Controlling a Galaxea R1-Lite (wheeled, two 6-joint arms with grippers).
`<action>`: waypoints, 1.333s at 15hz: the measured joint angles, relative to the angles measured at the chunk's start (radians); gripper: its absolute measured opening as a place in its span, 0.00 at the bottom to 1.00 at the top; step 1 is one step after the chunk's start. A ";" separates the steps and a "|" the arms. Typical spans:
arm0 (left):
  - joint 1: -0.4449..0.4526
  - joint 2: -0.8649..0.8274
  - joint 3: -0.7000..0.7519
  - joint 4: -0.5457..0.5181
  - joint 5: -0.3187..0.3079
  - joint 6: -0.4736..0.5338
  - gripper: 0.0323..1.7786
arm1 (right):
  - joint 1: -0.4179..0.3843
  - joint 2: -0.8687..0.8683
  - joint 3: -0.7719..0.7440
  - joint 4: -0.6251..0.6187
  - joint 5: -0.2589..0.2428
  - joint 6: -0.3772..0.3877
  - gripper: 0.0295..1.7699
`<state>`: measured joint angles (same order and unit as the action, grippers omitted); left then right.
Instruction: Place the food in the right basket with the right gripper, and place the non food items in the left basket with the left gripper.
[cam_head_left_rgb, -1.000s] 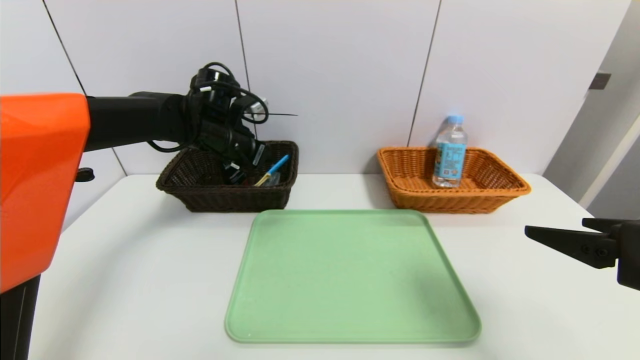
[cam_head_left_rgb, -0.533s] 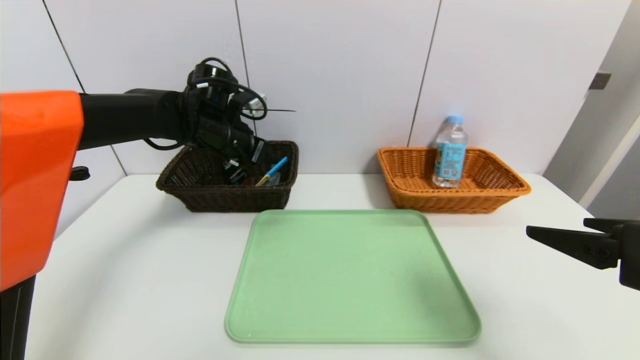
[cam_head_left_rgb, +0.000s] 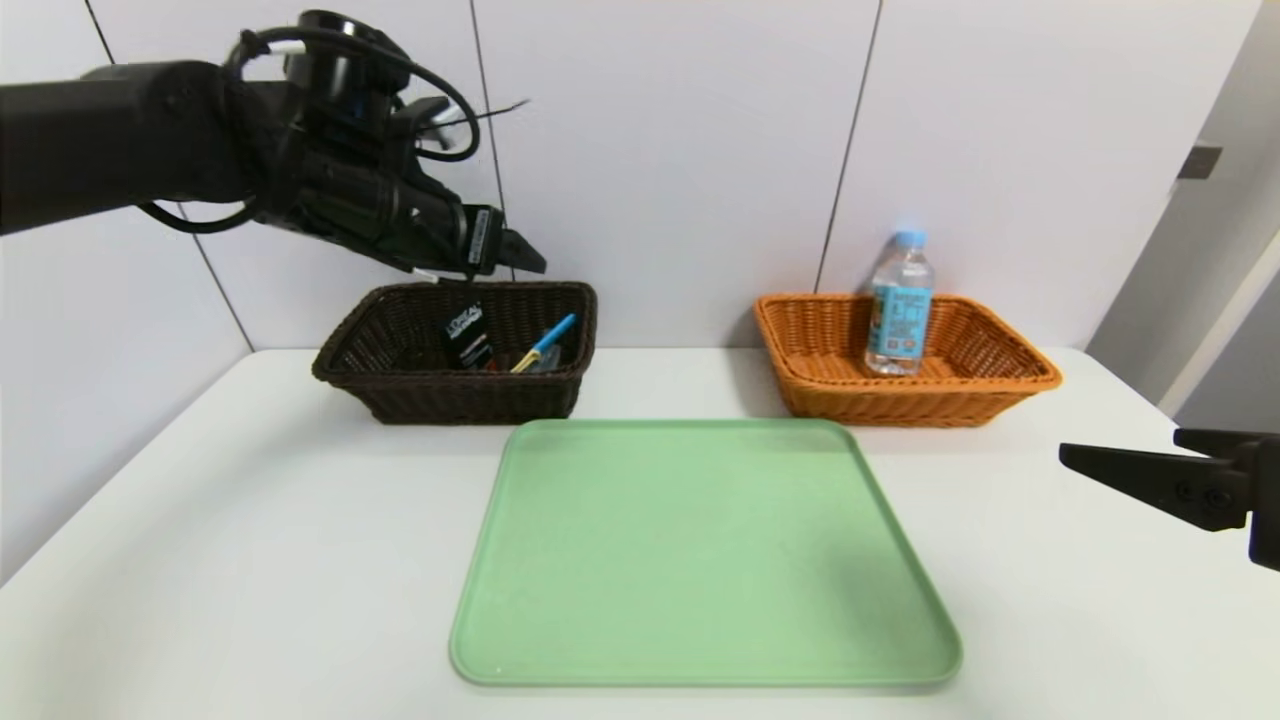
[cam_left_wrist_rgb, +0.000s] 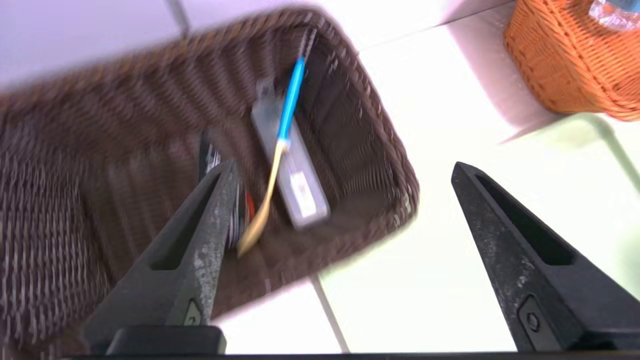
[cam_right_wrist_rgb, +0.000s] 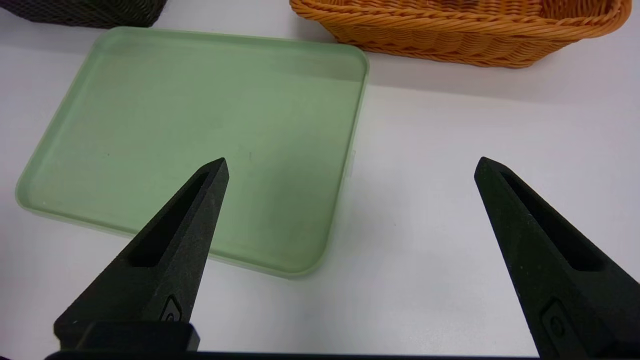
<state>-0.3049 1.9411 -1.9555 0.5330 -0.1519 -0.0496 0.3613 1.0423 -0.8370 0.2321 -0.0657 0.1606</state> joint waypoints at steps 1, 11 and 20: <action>0.000 -0.026 0.003 0.039 0.020 -0.040 0.87 | 0.000 -0.002 -0.003 0.001 0.000 0.000 0.96; 0.019 -0.451 0.406 0.076 0.168 -0.179 0.93 | -0.086 -0.134 -0.026 0.076 -0.028 -0.060 0.96; 0.048 -1.075 0.923 0.082 0.264 -0.184 0.95 | -0.226 -0.483 -0.001 0.265 -0.036 -0.209 0.96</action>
<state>-0.2568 0.8660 -1.0323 0.6153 0.1123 -0.2336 0.1355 0.5594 -0.8381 0.4972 -0.1019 -0.0485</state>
